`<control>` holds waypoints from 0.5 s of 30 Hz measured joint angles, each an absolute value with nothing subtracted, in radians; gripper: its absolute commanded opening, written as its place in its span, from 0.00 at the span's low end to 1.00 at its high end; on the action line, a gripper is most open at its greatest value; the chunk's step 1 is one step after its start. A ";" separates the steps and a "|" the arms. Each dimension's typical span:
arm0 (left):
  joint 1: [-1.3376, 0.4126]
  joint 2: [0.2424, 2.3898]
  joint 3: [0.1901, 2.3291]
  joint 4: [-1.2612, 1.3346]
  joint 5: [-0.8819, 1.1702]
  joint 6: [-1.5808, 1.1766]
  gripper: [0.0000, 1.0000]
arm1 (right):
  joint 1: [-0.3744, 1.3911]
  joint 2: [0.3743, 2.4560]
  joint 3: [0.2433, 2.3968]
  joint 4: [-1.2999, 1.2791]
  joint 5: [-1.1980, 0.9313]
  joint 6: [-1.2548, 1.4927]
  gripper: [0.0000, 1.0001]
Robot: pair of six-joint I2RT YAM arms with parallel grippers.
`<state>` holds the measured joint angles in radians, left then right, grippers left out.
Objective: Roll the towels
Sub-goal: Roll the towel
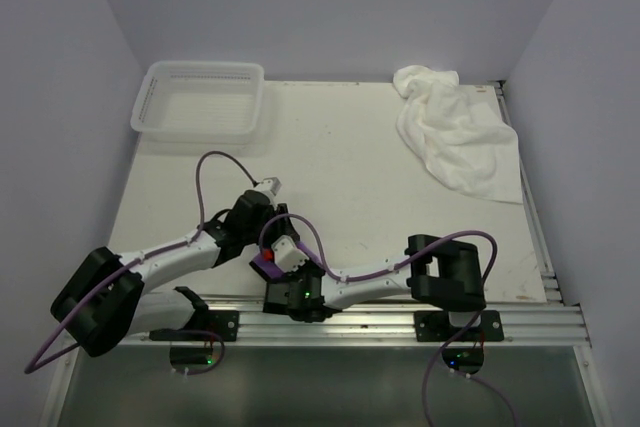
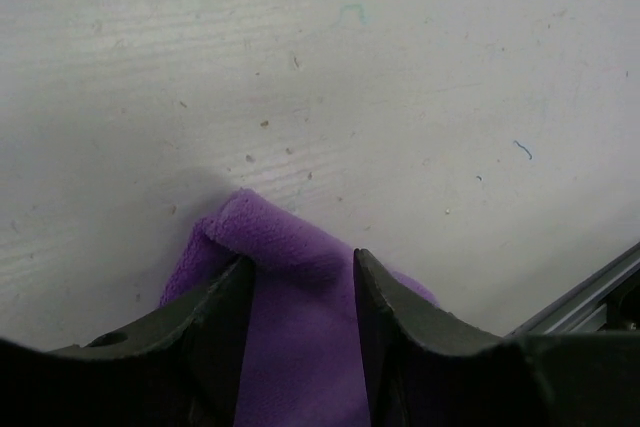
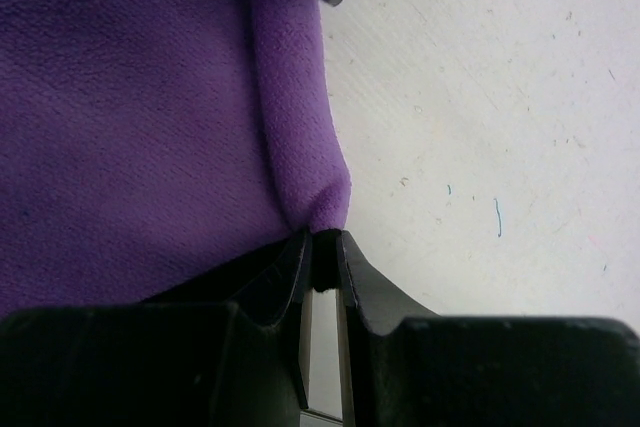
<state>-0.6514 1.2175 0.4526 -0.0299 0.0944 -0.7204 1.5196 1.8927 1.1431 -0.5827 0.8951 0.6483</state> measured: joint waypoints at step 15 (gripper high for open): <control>-0.651 1.311 0.534 0.023 0.069 -0.655 0.47 | 1.457 1.883 1.142 -0.600 0.881 0.783 0.00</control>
<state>-0.6514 1.3109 0.5339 0.0235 0.0689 -0.6552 1.4574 1.8832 1.1419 -0.5999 0.8806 0.7830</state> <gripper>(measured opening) 0.478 0.138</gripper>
